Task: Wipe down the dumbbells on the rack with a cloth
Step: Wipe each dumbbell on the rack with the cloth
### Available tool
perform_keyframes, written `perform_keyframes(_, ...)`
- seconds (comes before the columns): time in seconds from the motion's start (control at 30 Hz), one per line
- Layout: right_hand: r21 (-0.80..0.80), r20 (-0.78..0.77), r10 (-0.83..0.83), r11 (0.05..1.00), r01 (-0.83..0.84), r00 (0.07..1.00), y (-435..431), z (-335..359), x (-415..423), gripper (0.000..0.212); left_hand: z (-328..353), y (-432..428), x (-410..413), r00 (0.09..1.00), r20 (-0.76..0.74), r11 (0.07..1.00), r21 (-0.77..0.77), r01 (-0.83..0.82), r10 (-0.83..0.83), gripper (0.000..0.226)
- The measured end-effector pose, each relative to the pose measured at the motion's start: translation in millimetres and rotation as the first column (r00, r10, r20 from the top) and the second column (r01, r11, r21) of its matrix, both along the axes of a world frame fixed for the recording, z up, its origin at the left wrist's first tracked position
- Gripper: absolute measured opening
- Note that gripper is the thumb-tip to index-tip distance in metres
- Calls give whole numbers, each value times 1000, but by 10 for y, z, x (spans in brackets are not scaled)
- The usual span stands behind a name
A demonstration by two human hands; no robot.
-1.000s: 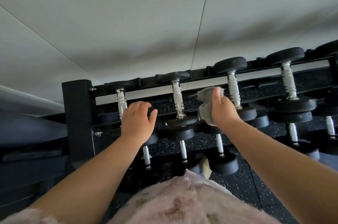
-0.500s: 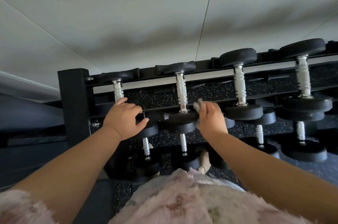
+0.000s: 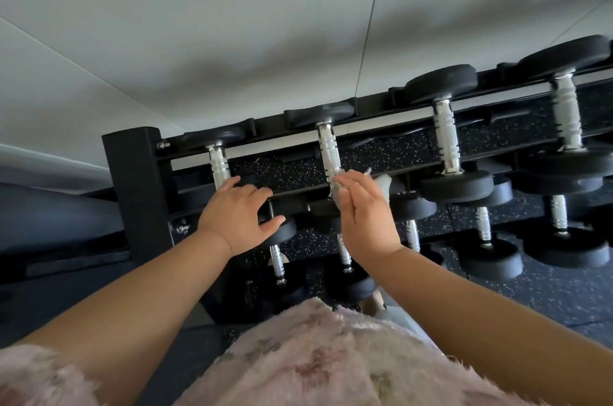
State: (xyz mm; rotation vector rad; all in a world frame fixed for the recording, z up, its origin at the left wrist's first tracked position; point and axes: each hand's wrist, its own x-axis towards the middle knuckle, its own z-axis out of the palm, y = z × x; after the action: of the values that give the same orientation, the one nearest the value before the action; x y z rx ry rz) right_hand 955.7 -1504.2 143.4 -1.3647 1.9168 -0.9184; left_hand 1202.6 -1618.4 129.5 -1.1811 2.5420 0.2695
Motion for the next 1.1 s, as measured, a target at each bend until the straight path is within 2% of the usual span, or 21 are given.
perform_keyframes(0.1, -52, -140, 168, 983, -177, 976, -33, -33, 3, 40, -5, 7, -13, 1000, 4, 1000, -5, -1, 1, 73)
perform_keyframes(0.17, 80, -187, 141, 989, -128, 972, -42, -89, -112, 45, -15, 12, -14, 1000, -12, 1000, -12, -1, 1, 74)
perform_keyframes(0.23, 297, -90, 3, 955, 24, 996, -32, -101, -195, 54, -21, 10, -9, 1000, -11, 1000, -13, -2, 2, 72)
perform_keyframes(0.3, 386, 5, -46, 922, 41, 999, -39, -66, -209, 63, -27, 7, -11, 1000, -22, 1000, -18, -5, 5, 70)
perform_keyframes(0.37, 389, 21, -12, 921, 3, 1000, -86, -14, -214, 57, -37, 14, -5, 1000, -28, 1000, -28, -2, 1, 68)
perform_keyframes(0.43, 411, -24, 14, 912, -2, 1000, -184, 39, -249, 40, -43, 17, -3, 999, -37, 999, -39, 0, -2, 67)
perform_keyframes(0.53, 456, -114, -23, 887, 72, 993, -418, 94, -384, 39, -30, 24, -14, 999, -37, 998, -59, -5, 3, 64)
perform_keyframes(0.63, 271, -29, -181, 945, 182, 983, -773, 263, -463, 39, -14, 32, -23, 999, -48, 998, -66, -19, 15, 62)
perform_keyframes(0.67, 263, 12, -173, 951, 164, 985, -887, 333, -444, 40, -12, 29, -24, 999, -47, 998, -62, -22, 19, 61)
perform_keyframes(0.77, 440, 50, -34, 898, 8, 998, -1039, 361, -267, 54, -16, 15, -31, 999, -50, 998, -61, -22, 19, 60)
perform_keyframes(0.8, 489, -37, 82, 871, -53, 996, -1017, 254, -237, 55, -21, 16, -30, 998, -56, 998, -62, -22, 18, 60)
perform_keyframes(0.9, 589, -112, 266, 794, -152, 957, -852, 152, -221, 45, -32, 19, -24, 996, -87, 997, -72, -27, 20, 57)
perform_keyframes(1.0, 658, -241, 408, 736, -161, 881, -793, 155, -265, 46, -20, 24, -21, 996, -92, 997, -70, -22, 16, 50)
perform_keyframes(1.03, 655, -263, 427, 737, -166, 865, -800, 153, -269, 47, -16, 25, -19, 996, -84, 997, -70, -16, 10, 48)
perform_keyframes(1.1, 639, -206, 379, 751, -169, 902, -895, 171, -279, 46, -10, 23, -20, 998, -70, 998, -66, -8, 3, 49)
